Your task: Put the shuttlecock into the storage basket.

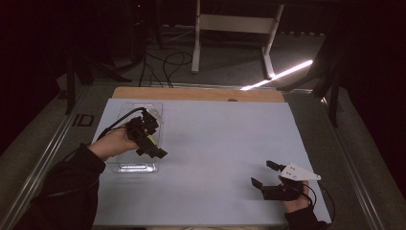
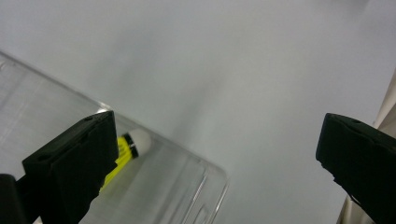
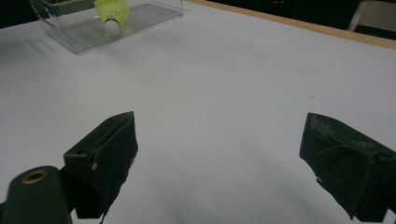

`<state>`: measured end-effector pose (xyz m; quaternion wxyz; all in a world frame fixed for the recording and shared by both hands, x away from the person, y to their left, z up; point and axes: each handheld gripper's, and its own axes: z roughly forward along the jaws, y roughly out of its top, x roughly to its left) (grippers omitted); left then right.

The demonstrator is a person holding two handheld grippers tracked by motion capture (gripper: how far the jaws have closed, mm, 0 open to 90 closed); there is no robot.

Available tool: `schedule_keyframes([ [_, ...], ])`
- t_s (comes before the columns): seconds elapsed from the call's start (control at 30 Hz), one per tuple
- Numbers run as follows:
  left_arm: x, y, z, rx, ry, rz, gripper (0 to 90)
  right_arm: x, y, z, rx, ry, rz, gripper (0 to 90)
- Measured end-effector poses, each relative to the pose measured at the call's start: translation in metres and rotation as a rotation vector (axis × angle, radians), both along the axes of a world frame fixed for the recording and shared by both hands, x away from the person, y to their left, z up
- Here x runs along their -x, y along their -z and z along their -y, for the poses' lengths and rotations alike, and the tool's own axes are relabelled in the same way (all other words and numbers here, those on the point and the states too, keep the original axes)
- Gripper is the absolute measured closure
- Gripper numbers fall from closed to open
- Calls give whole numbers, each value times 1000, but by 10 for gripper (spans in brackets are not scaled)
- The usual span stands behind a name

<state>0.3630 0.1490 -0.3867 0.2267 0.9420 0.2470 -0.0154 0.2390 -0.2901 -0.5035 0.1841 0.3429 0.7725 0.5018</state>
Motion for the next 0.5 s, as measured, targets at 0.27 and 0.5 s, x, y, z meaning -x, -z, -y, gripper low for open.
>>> schedule_keyframes([
  [0.27, 5, -1, 33, 24, 58, 38, 0, 0, 0, -1, 0, -2, 0, 110],
  [0.5, 9, -1, 51, 51, 82, 65, 0, 0, 0, 0, 1, -3, -3, 110],
])
